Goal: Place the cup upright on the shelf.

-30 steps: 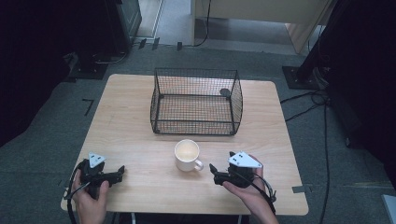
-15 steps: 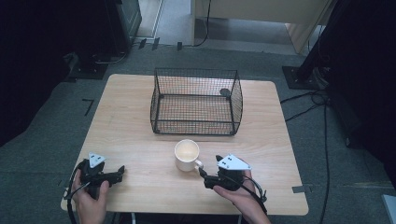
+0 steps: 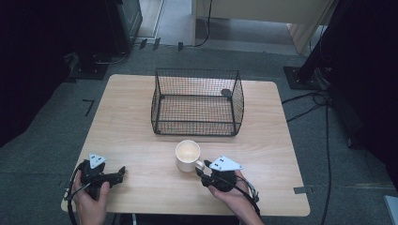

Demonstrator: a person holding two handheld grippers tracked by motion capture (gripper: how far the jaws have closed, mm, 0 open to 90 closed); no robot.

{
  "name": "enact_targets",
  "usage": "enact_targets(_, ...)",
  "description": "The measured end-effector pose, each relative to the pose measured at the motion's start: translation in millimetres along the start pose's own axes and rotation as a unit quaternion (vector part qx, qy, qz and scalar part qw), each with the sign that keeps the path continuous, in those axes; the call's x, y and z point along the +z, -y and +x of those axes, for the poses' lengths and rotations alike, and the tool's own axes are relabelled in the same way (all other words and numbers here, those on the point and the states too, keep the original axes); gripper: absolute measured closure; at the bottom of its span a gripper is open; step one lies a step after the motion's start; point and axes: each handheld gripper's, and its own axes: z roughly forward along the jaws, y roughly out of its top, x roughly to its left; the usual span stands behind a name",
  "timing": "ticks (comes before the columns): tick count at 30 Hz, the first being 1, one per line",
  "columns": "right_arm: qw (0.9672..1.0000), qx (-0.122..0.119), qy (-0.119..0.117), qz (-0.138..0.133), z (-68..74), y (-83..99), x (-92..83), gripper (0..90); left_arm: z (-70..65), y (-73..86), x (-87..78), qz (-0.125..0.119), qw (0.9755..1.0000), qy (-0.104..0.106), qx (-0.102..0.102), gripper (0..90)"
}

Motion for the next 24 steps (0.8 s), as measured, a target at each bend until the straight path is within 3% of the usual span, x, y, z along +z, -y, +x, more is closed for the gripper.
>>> enact_targets(3,0.9997,0.009,-0.016,0.015,-3.7,-0.9,4.4,66.8,0.2,0.0,-0.2,0.001,1.0000,0.000,0.001,0.0)
enact_targets(10,0.9999,0.000,0.006,0.009,-2.3,-0.5,7.3,72.4,0.0,0.0,0.0,0.000,1.0000,0.000,0.000,0.0)
enact_targets(15,0.9993,-0.018,0.022,0.023,1.5,1.1,11.9,76.5,0.0,0.0,0.0,0.000,1.0000,0.000,0.000,0.0)
enact_targets(17,0.9982,-0.037,0.039,0.025,4.3,2.0,13.6,79.2,0.2,0.0,-0.1,0.000,1.0000,0.000,0.001,0.0)
enact_targets(24,0.9987,-0.032,0.033,0.022,2.1,0.3,12.5,80.0,0.2,0.0,0.0,0.000,1.0000,0.000,0.001,0.0)
